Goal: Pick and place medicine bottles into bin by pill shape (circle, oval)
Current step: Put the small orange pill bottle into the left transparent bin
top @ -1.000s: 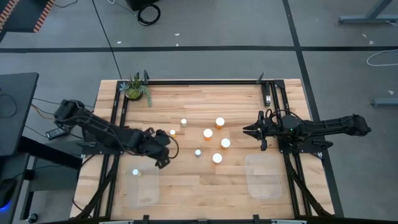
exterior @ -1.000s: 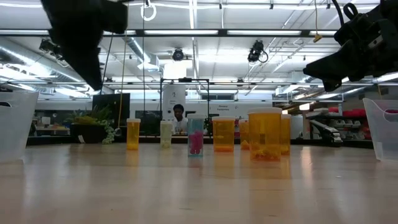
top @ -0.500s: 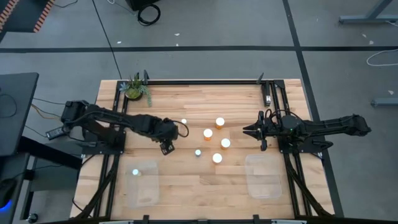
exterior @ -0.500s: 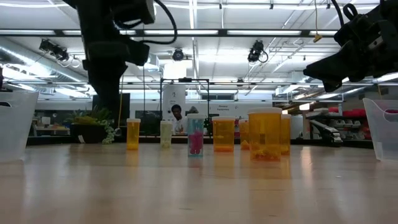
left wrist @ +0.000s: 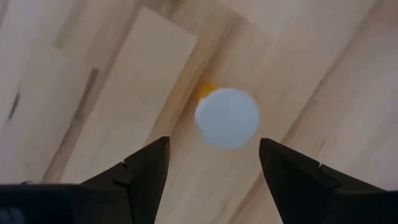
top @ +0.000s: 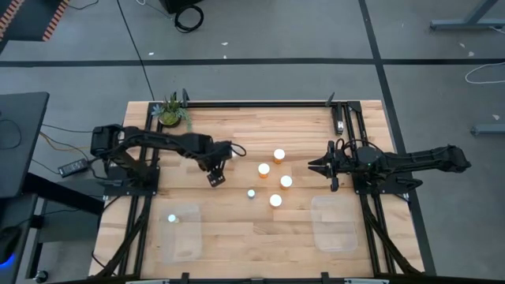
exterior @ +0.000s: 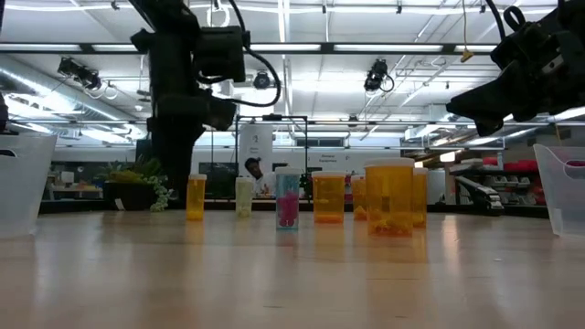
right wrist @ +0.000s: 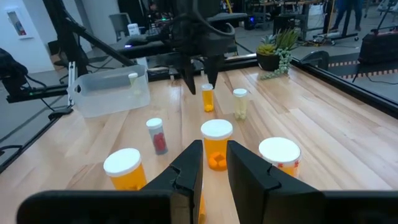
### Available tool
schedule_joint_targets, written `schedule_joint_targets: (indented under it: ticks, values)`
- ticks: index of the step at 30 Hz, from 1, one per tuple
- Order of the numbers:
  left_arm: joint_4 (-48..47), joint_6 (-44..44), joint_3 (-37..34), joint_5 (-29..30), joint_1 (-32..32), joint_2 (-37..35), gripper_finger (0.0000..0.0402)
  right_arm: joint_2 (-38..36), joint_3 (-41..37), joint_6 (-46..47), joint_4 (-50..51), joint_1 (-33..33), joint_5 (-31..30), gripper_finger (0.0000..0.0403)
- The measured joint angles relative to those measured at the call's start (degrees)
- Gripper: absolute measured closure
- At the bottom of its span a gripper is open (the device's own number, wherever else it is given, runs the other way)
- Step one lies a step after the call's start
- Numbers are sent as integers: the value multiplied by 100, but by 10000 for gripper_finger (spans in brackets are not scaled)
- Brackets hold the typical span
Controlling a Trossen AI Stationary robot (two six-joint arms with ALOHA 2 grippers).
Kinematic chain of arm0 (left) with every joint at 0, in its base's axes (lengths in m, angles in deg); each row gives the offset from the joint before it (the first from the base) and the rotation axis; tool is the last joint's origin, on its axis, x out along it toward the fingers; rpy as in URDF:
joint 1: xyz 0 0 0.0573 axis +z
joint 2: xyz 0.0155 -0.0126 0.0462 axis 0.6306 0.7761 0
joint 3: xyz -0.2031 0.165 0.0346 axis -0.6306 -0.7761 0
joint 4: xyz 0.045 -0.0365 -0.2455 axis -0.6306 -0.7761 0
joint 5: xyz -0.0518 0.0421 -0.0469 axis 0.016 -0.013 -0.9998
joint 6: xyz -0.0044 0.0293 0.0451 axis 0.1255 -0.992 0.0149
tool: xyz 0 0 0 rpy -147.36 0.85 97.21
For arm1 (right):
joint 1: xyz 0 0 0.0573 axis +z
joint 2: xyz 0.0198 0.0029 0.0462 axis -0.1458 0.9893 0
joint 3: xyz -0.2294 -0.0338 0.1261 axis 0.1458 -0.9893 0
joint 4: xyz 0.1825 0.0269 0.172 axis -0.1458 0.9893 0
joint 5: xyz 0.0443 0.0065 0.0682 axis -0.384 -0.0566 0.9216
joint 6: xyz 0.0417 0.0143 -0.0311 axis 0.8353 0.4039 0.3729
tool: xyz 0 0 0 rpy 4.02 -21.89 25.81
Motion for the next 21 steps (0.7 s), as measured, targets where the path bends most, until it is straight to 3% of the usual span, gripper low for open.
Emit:
schedule_joint_targets:
  ticks: [11,21]
  values:
    - [514,-288,3,-277,205,145,151,81,0,0,91,1,-1,324]
    - [581,-287,4,-276,61,145,207,140,0,0,159,1,0,324]
